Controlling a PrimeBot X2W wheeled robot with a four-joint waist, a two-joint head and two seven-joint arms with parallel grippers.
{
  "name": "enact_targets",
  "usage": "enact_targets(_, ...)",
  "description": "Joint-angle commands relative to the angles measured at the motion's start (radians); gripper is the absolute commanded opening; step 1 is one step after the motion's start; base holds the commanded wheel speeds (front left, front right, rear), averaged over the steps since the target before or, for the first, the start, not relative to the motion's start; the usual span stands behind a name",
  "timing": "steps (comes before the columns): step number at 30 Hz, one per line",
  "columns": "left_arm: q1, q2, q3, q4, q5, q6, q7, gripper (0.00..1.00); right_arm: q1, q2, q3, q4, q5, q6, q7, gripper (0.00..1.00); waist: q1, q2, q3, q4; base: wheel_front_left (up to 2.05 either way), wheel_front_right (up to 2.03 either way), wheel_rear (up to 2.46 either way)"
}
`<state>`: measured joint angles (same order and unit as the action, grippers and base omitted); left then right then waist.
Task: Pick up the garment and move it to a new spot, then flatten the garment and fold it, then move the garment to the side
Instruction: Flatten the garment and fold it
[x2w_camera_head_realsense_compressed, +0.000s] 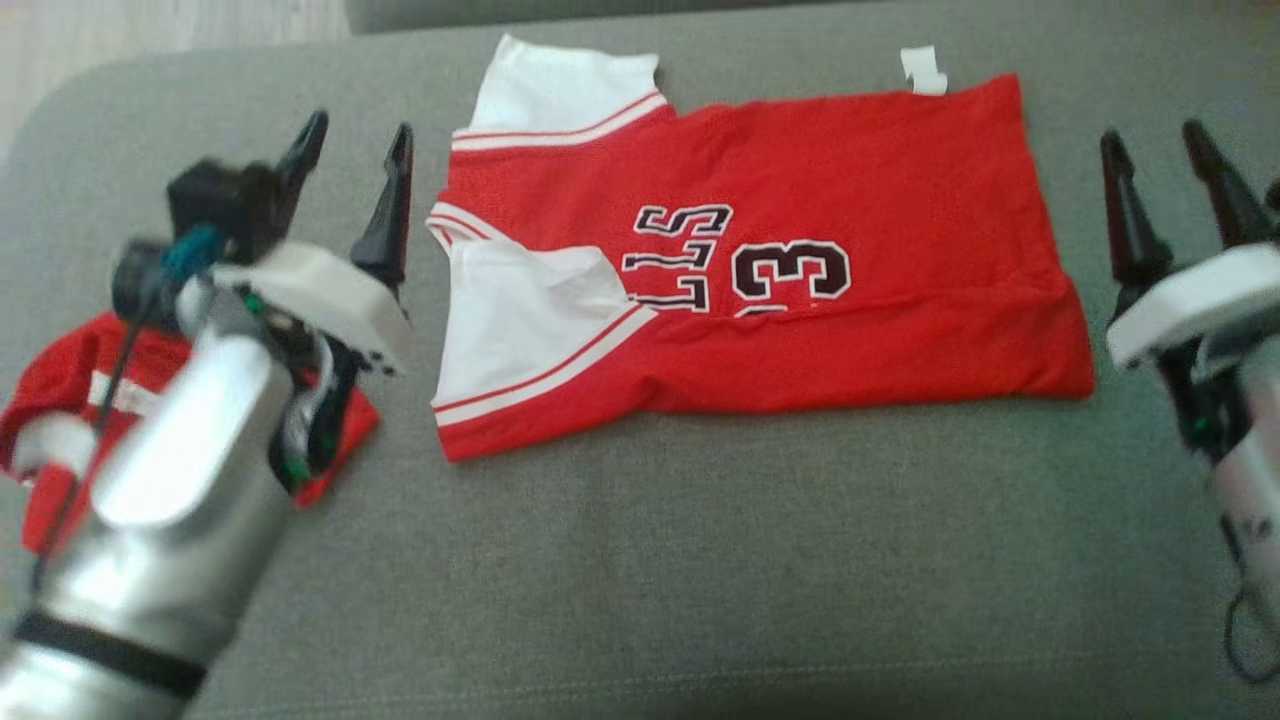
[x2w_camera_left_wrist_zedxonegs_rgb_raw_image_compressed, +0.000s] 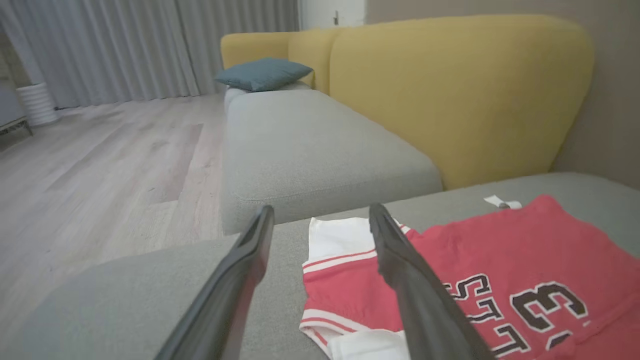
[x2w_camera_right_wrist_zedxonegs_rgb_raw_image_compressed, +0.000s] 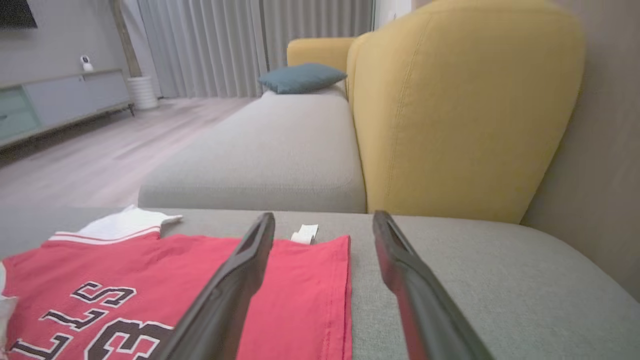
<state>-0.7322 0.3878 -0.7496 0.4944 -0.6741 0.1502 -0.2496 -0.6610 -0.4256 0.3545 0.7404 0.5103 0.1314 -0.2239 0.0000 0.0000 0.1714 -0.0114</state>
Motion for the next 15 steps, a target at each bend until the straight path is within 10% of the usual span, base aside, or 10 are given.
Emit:
enact_targets(1,0.01,0.014,0.091,-0.071,-0.001,0.029,-0.011,1.0,0.043,0.004,-0.014,-0.045,-0.025,-0.001,-0.022,1.0,0.0,0.0,-0.034,0.006,0.0,0.0,0.0)
enact_targets(5,0.201,-0.064,0.254,-0.265,0.064,0.085,-0.012,1.0,0.159,0.053,-0.122,-0.162,-0.113,-0.001,-0.037,1.0,0.0,0.0,-0.08,0.016,0.0,0.0,0.0)
enact_targets(15,0.535,-0.224,0.37,-0.357,0.217,0.055,-0.012,1.0,0.468,0.242,-0.333,-0.434,-0.294,-0.001,-0.038,1.0,0.0,0.0,-0.153,0.015,0.0,0.0,0.0)
